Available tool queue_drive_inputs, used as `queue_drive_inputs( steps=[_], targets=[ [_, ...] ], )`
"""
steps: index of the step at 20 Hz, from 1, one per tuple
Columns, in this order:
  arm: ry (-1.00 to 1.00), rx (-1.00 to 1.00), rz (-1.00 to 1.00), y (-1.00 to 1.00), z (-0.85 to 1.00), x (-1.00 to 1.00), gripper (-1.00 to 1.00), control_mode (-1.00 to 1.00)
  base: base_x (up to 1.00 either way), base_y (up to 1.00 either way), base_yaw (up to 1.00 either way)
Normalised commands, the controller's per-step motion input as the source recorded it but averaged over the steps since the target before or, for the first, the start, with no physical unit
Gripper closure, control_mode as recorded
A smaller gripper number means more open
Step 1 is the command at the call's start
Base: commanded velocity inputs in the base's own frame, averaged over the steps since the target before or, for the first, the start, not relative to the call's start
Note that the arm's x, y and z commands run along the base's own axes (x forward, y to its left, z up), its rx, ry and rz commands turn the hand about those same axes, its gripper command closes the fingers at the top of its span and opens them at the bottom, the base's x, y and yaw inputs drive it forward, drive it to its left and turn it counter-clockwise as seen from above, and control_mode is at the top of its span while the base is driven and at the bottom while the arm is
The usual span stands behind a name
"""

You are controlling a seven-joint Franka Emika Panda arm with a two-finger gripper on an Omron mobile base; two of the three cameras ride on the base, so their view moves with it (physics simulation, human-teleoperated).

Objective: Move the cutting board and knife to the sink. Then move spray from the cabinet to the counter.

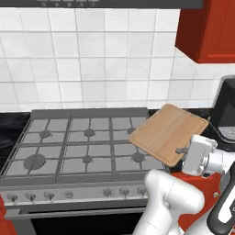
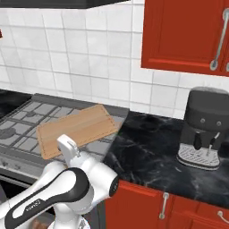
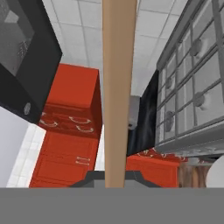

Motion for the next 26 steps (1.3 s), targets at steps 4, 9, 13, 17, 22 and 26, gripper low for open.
queue_drive_inputs(
  steps=[4,9,13,17,22,26],
  targets=[
    [0.00,0.00,0.00,0.00,0.00,0.00,1.00,1.00,0.23,0.83,0.14],
    [0.00,0.00,0.00,0.00,0.00,0.00,1.00,1.00,0.21,0.85,0.14],
    [0.00,0.00,0.00,0.00,0.00,0.00,1.00,1.00,0.21,0.84,0.16],
    [0.00,0.00,0.00,0.00,0.00,0.00,1.00,1.00,0.19,0.80,0.22],
    [0.00,0.00,0.00,0.00,0.00,0.00,1.00,1.00,0.12,0.65,0.42],
    [0.00,0.00,0.00,0.00,0.00,0.00,1.00,1.00,0.06,0.48,0.61]
  ],
)
